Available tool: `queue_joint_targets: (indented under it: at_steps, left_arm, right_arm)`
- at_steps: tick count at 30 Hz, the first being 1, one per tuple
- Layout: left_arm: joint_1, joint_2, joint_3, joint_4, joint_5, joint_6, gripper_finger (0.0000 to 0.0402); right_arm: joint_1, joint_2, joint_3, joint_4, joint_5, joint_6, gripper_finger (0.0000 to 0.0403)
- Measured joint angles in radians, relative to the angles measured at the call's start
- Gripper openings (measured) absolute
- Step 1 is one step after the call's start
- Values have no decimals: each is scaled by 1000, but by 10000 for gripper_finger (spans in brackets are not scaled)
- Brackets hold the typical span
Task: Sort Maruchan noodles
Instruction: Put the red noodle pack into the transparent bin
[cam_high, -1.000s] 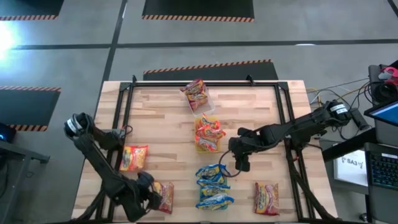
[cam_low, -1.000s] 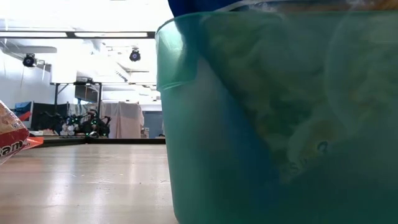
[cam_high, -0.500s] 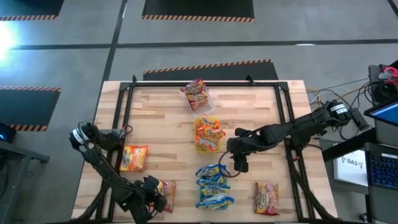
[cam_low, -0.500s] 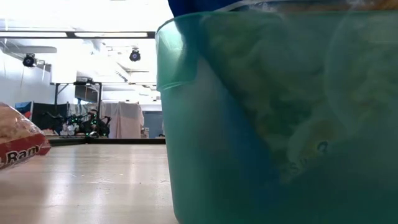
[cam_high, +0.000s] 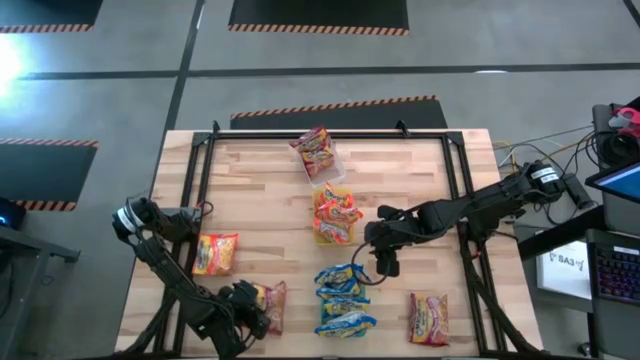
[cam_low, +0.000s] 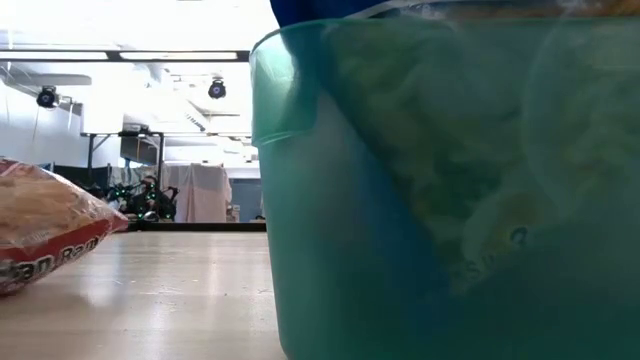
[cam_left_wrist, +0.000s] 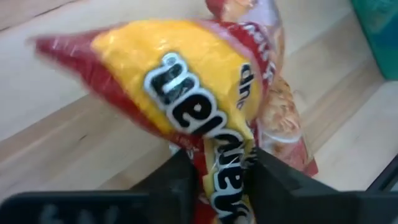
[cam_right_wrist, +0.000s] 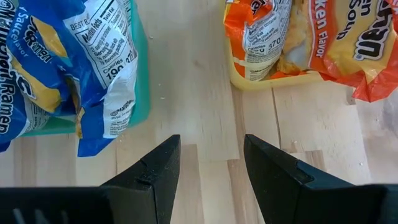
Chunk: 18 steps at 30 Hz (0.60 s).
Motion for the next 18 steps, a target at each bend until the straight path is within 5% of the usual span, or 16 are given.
queue_joint_targets:
  at_steps: [6,13,18]
  left_arm:
    - [1,-5,1,-12,-2,9,36]
    - [32,-52,-1,-180,0,29,42]
    - [83,-94,-1,-280,-134,118,41]
  right_arm:
    - [0,0,0,0,0,0,166]
    - [0,0,0,0,0,-5,167]
    - [0,0,2,-1,0,-29,167]
